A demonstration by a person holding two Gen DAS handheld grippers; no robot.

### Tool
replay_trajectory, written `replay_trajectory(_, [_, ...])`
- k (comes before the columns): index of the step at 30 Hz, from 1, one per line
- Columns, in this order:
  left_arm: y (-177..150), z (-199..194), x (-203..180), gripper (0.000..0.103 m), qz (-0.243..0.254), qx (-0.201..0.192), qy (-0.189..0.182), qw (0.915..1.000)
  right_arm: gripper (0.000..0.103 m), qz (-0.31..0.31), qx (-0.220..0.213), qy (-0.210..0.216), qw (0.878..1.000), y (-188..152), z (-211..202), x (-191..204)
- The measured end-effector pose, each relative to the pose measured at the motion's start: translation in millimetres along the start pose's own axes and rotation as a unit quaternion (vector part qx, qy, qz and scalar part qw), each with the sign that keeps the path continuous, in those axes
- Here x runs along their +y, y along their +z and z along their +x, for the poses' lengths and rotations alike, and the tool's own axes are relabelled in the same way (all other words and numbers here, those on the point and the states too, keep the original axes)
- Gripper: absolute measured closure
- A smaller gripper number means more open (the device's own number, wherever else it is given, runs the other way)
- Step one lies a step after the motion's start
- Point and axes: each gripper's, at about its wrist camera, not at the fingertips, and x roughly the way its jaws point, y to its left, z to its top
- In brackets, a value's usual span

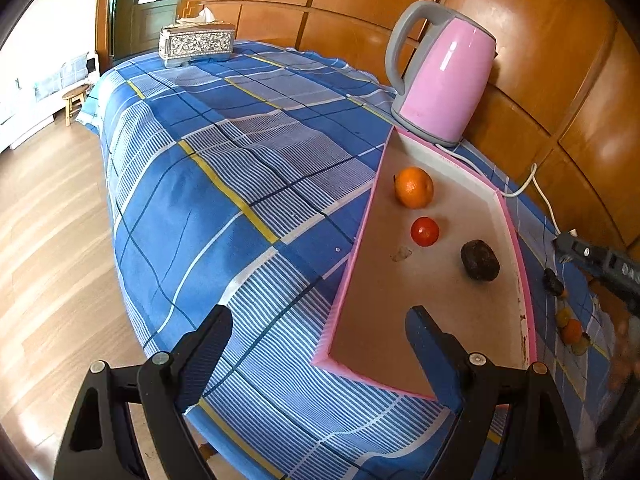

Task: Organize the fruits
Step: 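Carry the beige piece into the tray and open the right tool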

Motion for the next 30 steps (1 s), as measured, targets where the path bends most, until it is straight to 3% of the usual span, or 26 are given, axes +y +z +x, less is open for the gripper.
replay_trajectory(5, [0, -2, 3, 0.013, -0.007, -0.002, 0.004, 1.0000, 0.065, -0.031, 0.026, 0.068, 0.997, -12, 3, 51])
replay_trajectory(11, [1, -4, 2, 0.013, -0.004, -0.006, 0.001, 1.0000, 0.065, -0.052, 0.063, 0.101, 0.992, -29, 17, 91])
replay_trajectory(19, [0, -7, -1, 0.013, 0.001, -0.008, -0.001, 1.0000, 0.064, -0.056, 0.081, 0.099, 0.990, -44, 25, 103])
replay_trajectory(24, [0, -8, -4, 0.013, 0.005, -0.011, -0.003, 0.9999, 0.046, -0.040, 0.072, 0.089, 0.993, -47, 16, 94])
replay_trajectory(30, [-1, -9, -6, 0.013, 0.010, -0.011, -0.005, 0.9999, 0.046, -0.022, 0.050, 0.070, 0.996, -52, 0, 82])
